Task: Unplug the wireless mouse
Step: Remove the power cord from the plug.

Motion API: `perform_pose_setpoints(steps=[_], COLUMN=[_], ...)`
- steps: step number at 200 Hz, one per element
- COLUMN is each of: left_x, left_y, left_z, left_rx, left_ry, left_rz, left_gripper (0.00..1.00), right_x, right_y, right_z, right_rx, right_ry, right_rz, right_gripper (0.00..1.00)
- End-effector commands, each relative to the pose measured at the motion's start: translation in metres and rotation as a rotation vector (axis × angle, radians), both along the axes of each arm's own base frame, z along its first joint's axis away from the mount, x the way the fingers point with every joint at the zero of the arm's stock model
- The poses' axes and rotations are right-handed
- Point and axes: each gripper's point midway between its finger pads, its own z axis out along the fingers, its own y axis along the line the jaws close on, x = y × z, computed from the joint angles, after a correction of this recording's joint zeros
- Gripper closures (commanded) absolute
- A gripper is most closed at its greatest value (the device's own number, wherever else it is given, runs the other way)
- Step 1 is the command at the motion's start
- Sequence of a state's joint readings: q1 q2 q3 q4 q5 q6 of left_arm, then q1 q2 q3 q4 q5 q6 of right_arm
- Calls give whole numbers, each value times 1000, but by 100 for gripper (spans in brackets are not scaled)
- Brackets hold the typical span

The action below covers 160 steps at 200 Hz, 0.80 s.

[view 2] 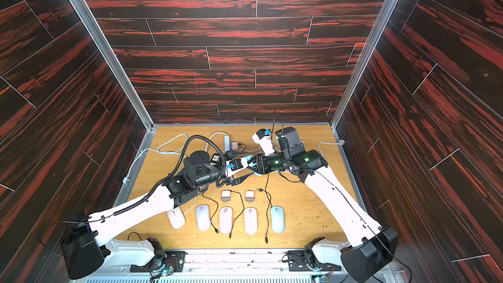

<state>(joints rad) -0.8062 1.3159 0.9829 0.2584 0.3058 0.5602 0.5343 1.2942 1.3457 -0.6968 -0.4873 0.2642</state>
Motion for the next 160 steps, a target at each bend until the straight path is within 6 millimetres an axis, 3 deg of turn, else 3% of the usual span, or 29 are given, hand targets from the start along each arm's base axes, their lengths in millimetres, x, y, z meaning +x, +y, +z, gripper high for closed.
perform_pose_setpoints(steps=[1,48,106,140,149,160], left_x=[3,7,9,7,7,7], left_y=[-2,1,2,4,5,6], left_z=[18,15,16,16,16,16], left_rx=[-32,-19,-17,-13,-13,-10], left_ry=[-42,-49,-54,-63,-67,-73], left_rz=[8,39,47,49,50,53], left_gripper=[26,37,61,88,96,100], right_x=[-4,-10,-10,-10,-9,-8], right_y=[4,3,4,4,3,1], right_z=[14,15,18,19,20,21], right_rx=[18,14,24,28,24,15], right_ry=[-32,-32,-36,-42,-46,-60], right_rz=[34,43,46,43,35,19], right_gripper=[100,100,100,100,90,69])
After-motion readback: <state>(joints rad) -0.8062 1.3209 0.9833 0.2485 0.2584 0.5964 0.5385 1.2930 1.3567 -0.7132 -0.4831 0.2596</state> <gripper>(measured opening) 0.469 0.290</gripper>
